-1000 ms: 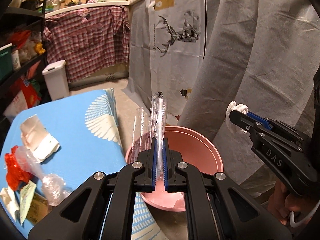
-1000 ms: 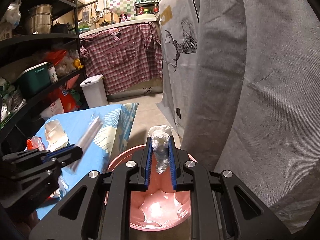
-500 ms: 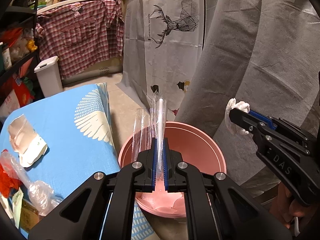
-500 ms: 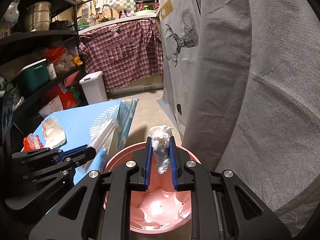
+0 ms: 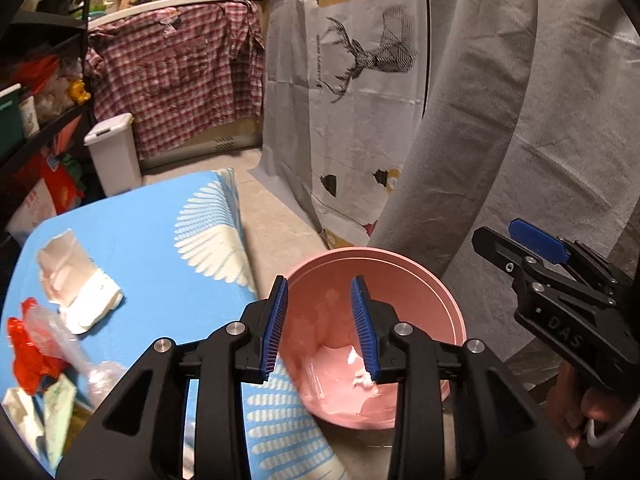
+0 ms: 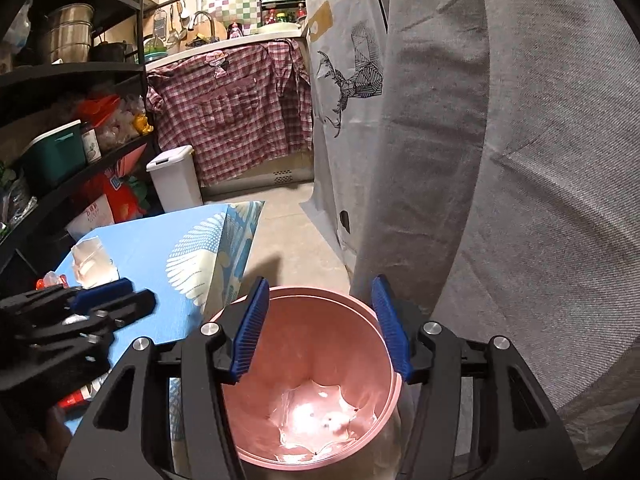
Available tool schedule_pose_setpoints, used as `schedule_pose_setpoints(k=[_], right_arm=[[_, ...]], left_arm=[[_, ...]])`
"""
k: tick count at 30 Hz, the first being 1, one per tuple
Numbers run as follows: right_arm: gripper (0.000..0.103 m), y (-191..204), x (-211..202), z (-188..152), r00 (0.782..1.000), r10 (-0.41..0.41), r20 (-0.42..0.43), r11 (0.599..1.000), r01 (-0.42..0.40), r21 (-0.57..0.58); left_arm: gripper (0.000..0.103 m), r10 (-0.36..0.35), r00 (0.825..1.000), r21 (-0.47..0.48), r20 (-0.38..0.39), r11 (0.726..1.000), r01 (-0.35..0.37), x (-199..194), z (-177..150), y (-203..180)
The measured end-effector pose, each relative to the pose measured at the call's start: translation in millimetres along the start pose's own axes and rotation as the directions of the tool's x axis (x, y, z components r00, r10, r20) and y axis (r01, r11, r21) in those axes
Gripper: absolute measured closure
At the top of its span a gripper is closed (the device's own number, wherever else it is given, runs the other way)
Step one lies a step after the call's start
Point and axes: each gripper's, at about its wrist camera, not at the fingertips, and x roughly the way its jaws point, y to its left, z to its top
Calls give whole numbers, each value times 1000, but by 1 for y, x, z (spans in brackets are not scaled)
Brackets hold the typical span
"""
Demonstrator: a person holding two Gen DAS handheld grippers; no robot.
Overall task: Collect trash
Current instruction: 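Move both open tools back over the trash on the table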
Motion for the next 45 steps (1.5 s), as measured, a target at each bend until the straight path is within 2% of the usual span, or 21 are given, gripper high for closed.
schedule_pose_setpoints(k=[7,17,22,25,30,34,40,45], right_arm=[[49,11,-21,1,999,18,37,1000,-17,-13],[50,42,-60,3,993,85,88,996,-82,-36],[60,62,-73,4,986,143,91,989,-138,-60],[71,76,-79,3,977,199,79,979,-195,-64],[79,104,-77,-2,958,282,44,957,-278,-81],[80,132,-75,-8,938,345,31,933,-339,-123],[80,179,-65,-25,906,424,-7,887,-416,-201],[80,202,-45,-36,896,441,-52,870,-441,-219]], left_arm=[[70,42,998,-11,51,999,-41,-51,-2,19],[70,123,988,-28,97,992,-121,-127,-16,64],[70,153,982,-53,114,988,-148,-161,-21,95],[71,172,978,-63,117,984,-166,-176,-23,115],[71,219,966,-72,136,975,-211,-194,-32,147],[77,253,959,-140,130,962,-234,-195,-47,179],[80,295,948,-169,121,947,-273,-191,-68,211],[80,318,942,-211,103,933,-292,-192,-76,243]])
